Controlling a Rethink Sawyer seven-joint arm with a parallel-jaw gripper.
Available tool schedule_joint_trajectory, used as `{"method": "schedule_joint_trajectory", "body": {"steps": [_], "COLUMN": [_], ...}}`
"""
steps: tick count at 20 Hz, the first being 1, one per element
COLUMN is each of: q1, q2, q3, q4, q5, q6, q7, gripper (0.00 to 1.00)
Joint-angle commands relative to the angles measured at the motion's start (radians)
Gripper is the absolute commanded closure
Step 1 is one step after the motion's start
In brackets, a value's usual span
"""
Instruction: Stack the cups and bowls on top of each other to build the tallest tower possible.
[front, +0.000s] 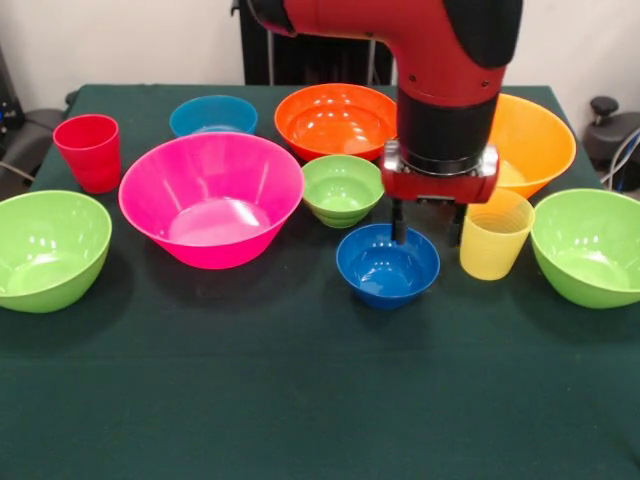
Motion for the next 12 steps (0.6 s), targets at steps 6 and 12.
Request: {"method": "schedule_joint_trajectory", "body": {"steps": [6,12], "q1": [0.089,0.099], "q2": [-0.064,-0.09], "q3": [0.053,0.05], "q4": [0.141,0.19], "q5": [0.053,0.051], "q6": [-0.036,-0.066], "q7": [0.237,0.229], "gripper": [0.0,0.0]}}
